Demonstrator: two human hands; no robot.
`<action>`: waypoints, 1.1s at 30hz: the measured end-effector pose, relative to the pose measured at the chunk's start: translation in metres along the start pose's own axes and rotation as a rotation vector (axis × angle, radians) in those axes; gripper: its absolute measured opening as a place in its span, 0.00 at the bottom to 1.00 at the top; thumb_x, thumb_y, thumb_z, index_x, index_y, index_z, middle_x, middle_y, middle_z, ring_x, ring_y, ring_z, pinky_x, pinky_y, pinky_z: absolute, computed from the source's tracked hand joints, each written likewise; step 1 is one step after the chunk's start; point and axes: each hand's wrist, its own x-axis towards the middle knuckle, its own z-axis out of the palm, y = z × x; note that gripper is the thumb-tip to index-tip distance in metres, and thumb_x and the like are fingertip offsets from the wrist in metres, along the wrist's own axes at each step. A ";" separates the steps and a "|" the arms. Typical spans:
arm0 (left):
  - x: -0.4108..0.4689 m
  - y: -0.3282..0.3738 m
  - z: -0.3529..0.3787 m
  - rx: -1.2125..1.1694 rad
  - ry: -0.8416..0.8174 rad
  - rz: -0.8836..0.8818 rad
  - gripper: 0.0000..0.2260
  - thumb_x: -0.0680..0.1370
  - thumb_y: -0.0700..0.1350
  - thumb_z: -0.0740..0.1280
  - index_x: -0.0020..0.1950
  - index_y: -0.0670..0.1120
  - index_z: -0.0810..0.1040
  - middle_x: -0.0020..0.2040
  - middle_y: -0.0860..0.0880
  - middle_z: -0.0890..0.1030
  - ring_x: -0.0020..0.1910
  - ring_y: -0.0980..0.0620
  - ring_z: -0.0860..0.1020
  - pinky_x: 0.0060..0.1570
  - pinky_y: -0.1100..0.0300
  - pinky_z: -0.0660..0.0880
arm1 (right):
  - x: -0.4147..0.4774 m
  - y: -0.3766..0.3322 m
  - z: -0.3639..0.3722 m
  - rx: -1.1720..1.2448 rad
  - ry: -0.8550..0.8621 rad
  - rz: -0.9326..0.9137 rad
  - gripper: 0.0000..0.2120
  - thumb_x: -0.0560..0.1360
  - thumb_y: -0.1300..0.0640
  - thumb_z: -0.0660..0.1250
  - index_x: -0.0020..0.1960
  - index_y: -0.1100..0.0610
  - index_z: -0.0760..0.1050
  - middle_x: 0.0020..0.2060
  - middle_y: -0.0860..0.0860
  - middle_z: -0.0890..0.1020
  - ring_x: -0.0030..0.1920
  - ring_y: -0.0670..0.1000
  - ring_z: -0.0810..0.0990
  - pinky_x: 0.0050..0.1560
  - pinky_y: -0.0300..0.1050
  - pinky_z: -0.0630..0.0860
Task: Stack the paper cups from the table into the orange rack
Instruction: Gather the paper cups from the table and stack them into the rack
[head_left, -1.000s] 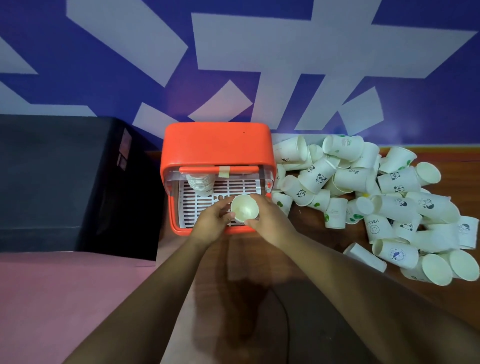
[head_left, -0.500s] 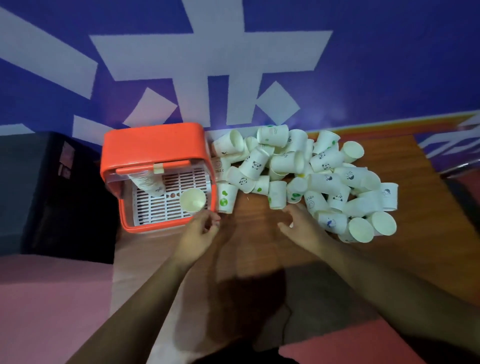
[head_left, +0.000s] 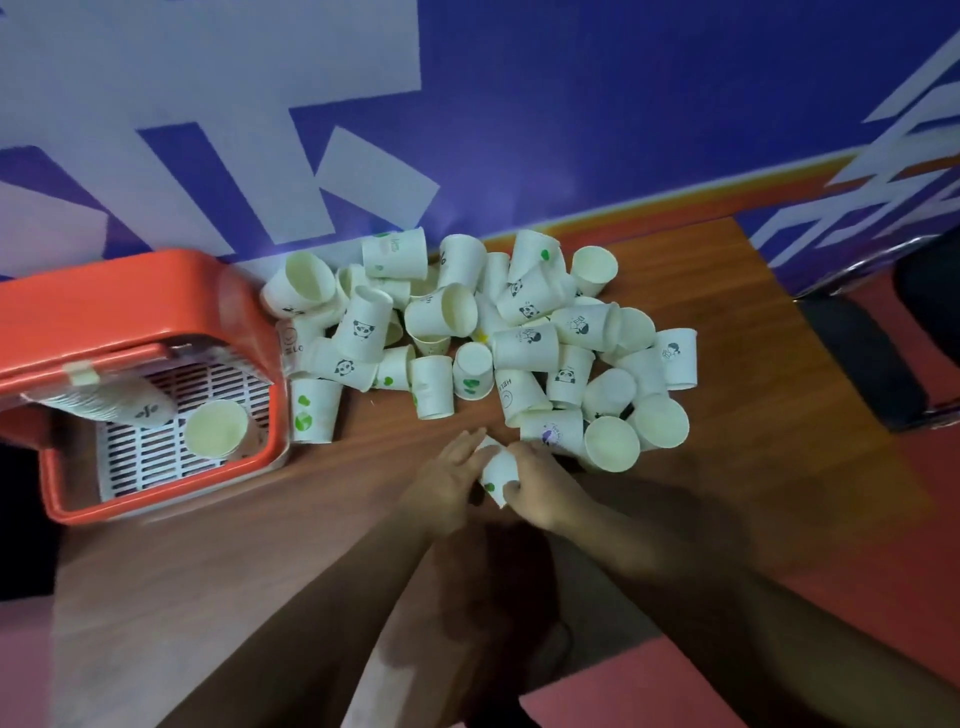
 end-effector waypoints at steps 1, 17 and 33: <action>0.003 0.001 0.006 0.064 0.006 0.002 0.37 0.74 0.49 0.73 0.80 0.49 0.61 0.81 0.46 0.57 0.79 0.45 0.56 0.73 0.50 0.61 | 0.002 0.005 0.000 0.055 0.004 0.003 0.16 0.74 0.60 0.64 0.61 0.61 0.72 0.59 0.57 0.75 0.61 0.56 0.74 0.59 0.44 0.69; -0.020 0.061 -0.010 -0.912 0.321 -0.316 0.24 0.76 0.38 0.74 0.68 0.52 0.70 0.54 0.54 0.82 0.51 0.65 0.79 0.49 0.68 0.76 | -0.025 0.085 -0.089 -0.332 0.252 -0.194 0.38 0.68 0.40 0.72 0.70 0.59 0.68 0.63 0.55 0.72 0.66 0.58 0.69 0.69 0.51 0.65; -0.029 0.078 -0.047 -1.092 0.483 -0.340 0.35 0.74 0.41 0.76 0.75 0.56 0.62 0.64 0.53 0.77 0.62 0.55 0.78 0.52 0.60 0.79 | -0.050 0.051 -0.131 -0.441 0.320 -0.333 0.37 0.71 0.38 0.67 0.73 0.56 0.63 0.62 0.55 0.71 0.63 0.58 0.71 0.65 0.53 0.68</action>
